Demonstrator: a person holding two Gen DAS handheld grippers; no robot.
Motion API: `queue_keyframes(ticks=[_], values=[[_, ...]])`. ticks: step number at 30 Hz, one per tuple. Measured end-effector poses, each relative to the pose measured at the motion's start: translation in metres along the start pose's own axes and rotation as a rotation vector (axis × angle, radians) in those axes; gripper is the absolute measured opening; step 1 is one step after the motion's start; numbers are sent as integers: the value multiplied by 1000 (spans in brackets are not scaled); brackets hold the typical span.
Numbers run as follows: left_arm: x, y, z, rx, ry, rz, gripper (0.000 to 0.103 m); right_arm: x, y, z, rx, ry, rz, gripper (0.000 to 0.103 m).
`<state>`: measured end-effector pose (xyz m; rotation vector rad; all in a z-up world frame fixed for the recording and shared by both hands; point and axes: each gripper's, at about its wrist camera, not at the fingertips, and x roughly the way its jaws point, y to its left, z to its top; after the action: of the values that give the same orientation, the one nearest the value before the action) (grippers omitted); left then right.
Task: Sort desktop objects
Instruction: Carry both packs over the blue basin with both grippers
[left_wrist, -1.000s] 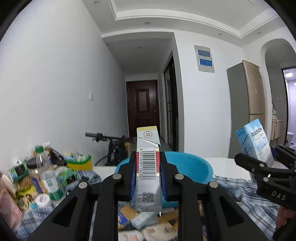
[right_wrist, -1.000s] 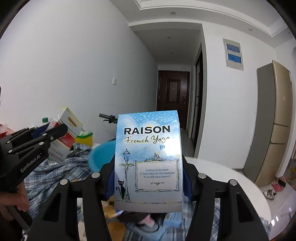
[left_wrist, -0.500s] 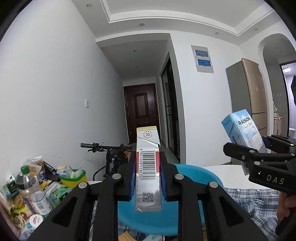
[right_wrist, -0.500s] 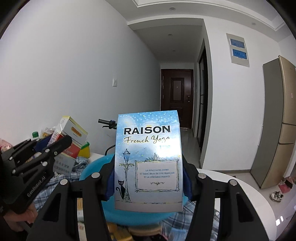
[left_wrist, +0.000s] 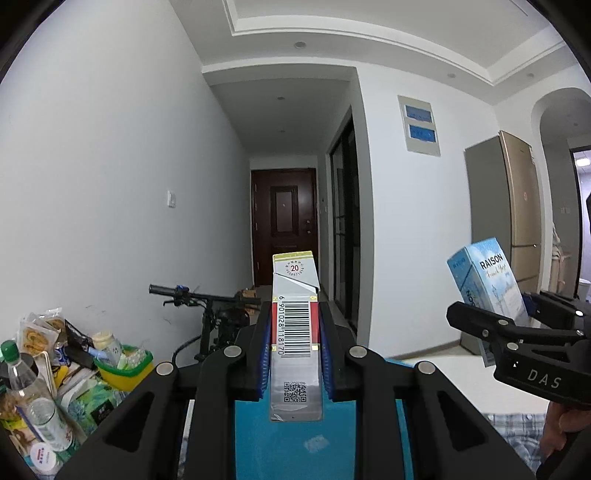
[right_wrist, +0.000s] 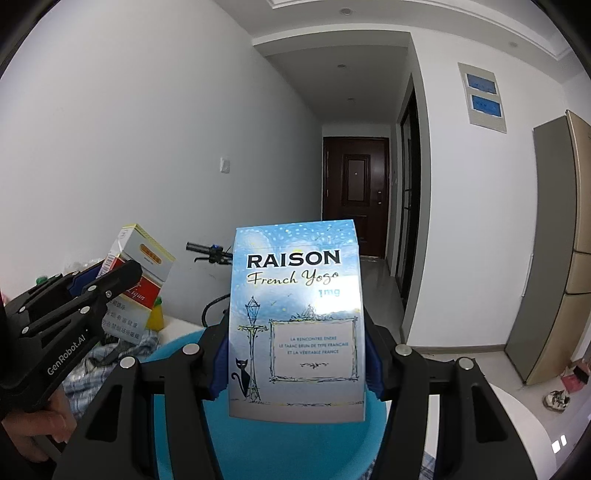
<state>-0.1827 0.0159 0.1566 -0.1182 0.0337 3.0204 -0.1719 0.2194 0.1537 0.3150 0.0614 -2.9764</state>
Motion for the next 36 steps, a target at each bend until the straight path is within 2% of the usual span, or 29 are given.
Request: queue_keyframes(ticks=[4, 8, 12, 14, 17, 19, 22, 25, 29, 33, 36], values=[[12, 2, 6, 7, -32, 25, 23, 7, -3, 6, 22, -38, -19, 56], [16, 11, 5, -29, -33, 27, 23, 14, -7, 11, 52, -56, -19, 56], [20, 13, 5, -1, -23, 40, 23, 14, -8, 7, 50, -64, -37, 56], [21, 16, 4, -19, -20, 33, 23, 16, -5, 4, 47, -58, -39, 56], [28, 17, 0, -22, 15, 24, 23, 17, -3, 1, 50, -49, -31, 56], [41, 15, -4, -3, 85, 25, 23, 19, 1, -1, 38, -29, -23, 56], [66, 14, -16, 6, 243, 5, 23, 38, 3, -4, 11, 79, -5, 56], [89, 16, -32, -5, 371, -24, 23, 59, 2, -17, 47, 204, 61, 56], [113, 12, -52, 29, 501, -31, 23, 84, -3, -32, 93, 338, 117, 56], [128, 6, -73, 36, 604, -60, 23, 105, -1, -54, 100, 487, 117, 56], [136, -3, -89, 90, 689, -73, 23, 126, -3, -68, 87, 600, 132, 56]])
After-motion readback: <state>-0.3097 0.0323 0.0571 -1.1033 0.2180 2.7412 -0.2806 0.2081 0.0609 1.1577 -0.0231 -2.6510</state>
